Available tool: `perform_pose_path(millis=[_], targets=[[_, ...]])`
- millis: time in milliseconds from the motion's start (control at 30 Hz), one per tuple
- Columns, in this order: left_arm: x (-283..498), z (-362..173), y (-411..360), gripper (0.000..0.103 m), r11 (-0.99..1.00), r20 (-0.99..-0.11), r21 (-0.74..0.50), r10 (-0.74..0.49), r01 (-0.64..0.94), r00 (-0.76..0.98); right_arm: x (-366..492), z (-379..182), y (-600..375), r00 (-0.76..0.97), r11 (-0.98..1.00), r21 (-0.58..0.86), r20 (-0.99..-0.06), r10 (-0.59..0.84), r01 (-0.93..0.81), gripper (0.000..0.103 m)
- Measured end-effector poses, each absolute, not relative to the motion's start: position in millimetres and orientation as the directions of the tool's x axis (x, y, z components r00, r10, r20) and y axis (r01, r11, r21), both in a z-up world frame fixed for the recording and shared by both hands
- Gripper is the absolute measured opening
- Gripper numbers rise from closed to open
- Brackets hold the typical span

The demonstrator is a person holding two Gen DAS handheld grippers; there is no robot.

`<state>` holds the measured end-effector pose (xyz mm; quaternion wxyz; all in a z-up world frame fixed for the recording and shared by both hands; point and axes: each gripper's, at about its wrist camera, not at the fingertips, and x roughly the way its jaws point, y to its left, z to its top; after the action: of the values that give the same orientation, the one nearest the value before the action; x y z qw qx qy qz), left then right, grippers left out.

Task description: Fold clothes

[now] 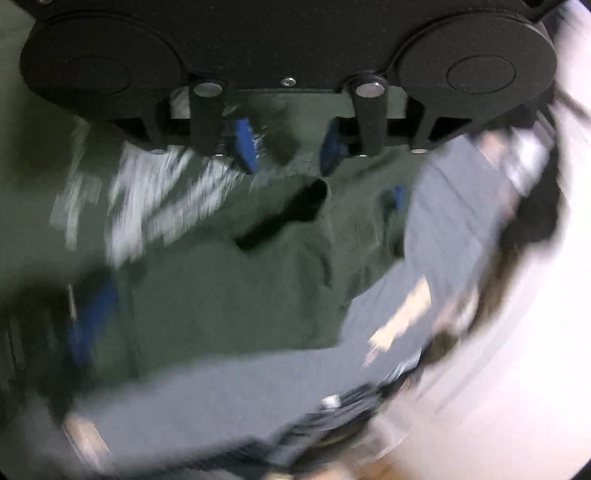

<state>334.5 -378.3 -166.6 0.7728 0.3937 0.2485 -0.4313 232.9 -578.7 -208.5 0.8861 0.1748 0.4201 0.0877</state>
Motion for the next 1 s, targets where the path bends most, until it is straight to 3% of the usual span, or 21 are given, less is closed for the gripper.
perform_pose_path(millis=[133, 233, 400, 667, 700, 733, 800, 900, 1000], targets=[[380.6, -135.7, -372.2, 0.05, 0.627, -0.72, -0.028, -0.553, 0.778, 0.42, 234.3, -208.2, -579.1, 0.63, 0.922, 0.387, -0.715, 0.303, -0.004, 0.017], [384.2, -148.4, -369.3, 0.037, 0.709, -0.708, -0.161, -0.568, 0.686, 0.421, 234.1, -207.9, -577.6, 0.63, 0.924, 0.383, -0.717, 0.3, -0.004, 0.018], [390.4, -169.6, -364.4, 0.034, 0.79, -0.685, -0.374, -0.589, 0.487, 0.429, 233.8, -206.6, -578.5, 0.63, 0.921, 0.39, -0.715, 0.303, -0.001, 0.018], [399.8, -201.6, -356.8, 0.034, 0.757, -0.639, -0.641, -0.618, 0.127, 0.457, 231.0, -191.1, -581.3, 0.661, 0.913, 0.409, -0.682, 0.312, -0.009, 0.018], [400.3, -202.2, -356.2, 0.026, 0.741, -0.619, -0.657, -0.636, 0.139, 0.461, 230.8, -189.2, -582.1, 0.666, 0.911, 0.412, -0.677, 0.313, -0.009, 0.018], [400.8, -202.7, -355.6, 0.005, 0.724, -0.599, -0.673, -0.653, 0.151, 0.464, 230.9, -187.8, -582.9, 0.67, 0.91, 0.415, -0.673, 0.314, -0.009, 0.018], [401.8, -203.9, -354.3, 0.004, 0.69, -0.556, -0.702, -0.686, 0.175, 0.47, 230.7, -186.9, -584.1, 0.673, 0.908, 0.419, -0.67, 0.313, -0.006, 0.018], [397.7, -204.5, -337.3, 0.004, 0.555, -0.4, -0.797, -0.78, 0.236, 0.482, 230.6, -187.4, -585.3, 0.673, 0.906, 0.424, -0.669, 0.315, -0.002, 0.02], [392.6, -209.2, -324.6, 0.004, 0.513, -0.364, -0.824, -0.805, 0.241, 0.469, 230.6, -187.3, -585.6, 0.675, 0.902, 0.431, -0.665, 0.319, -0.002, 0.025]])
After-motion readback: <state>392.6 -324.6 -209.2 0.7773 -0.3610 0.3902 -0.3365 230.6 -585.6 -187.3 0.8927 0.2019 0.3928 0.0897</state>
